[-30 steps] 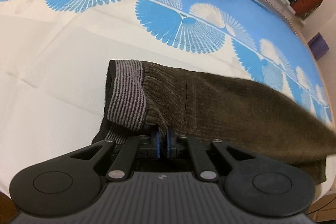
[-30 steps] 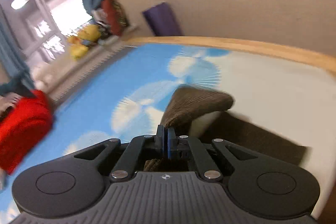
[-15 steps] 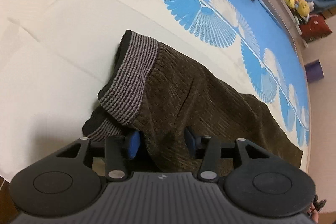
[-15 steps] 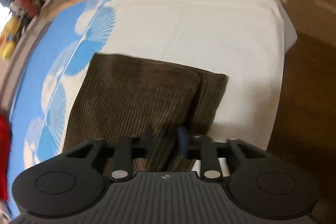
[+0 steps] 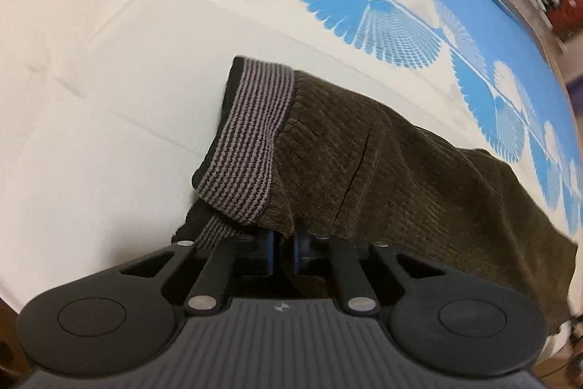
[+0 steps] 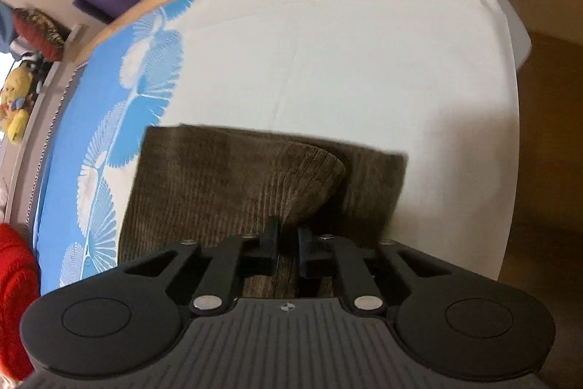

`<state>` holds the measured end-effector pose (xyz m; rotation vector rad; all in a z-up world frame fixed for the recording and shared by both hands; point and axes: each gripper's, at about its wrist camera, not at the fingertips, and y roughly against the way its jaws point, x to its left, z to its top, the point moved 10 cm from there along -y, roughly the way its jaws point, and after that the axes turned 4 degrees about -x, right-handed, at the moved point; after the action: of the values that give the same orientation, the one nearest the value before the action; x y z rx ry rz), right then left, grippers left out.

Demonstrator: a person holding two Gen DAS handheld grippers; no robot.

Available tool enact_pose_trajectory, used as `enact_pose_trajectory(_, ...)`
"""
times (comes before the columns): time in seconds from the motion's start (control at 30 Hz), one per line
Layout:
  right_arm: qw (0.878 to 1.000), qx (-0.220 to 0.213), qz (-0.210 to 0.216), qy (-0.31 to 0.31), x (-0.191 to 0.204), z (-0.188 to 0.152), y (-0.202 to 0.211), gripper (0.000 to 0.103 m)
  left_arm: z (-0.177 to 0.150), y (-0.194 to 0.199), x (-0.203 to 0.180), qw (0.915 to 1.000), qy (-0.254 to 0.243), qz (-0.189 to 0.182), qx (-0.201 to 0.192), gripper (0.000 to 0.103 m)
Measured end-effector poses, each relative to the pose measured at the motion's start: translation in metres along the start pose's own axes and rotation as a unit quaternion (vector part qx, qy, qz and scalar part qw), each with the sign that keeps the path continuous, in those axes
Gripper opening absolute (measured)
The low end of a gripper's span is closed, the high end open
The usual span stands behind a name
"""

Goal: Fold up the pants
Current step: 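Fold the legs with the right gripper up toward the waistband held by the left gripper, then open the right gripper on the folded legs while the left gripper releases the waistband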

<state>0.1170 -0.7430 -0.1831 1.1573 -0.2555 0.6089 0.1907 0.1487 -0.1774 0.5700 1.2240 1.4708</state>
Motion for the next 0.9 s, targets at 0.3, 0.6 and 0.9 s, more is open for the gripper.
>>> enact_pose_trajectory(0.3,0.976,-0.162,0.013,0.147,0.065,0.025,0.078,0.006,-0.010,0.043,0.001,0.9985,-0.031,-0.040,-0.019,0.007)
enact_pose_trajectory(0.6,0.985,-0.025,-0.149,0.077,-0.021,0.003,0.030,0.016,-0.006,0.061,0.015,0.9971,-0.057,0.004,-0.051,0.039)
enact_pose_trajectory(0.9,0.984,-0.053,-0.066,0.159,0.026,0.000,0.044,0.050,-0.009,0.041,-0.035,0.9847,-0.159,-0.011,-0.071,0.031)
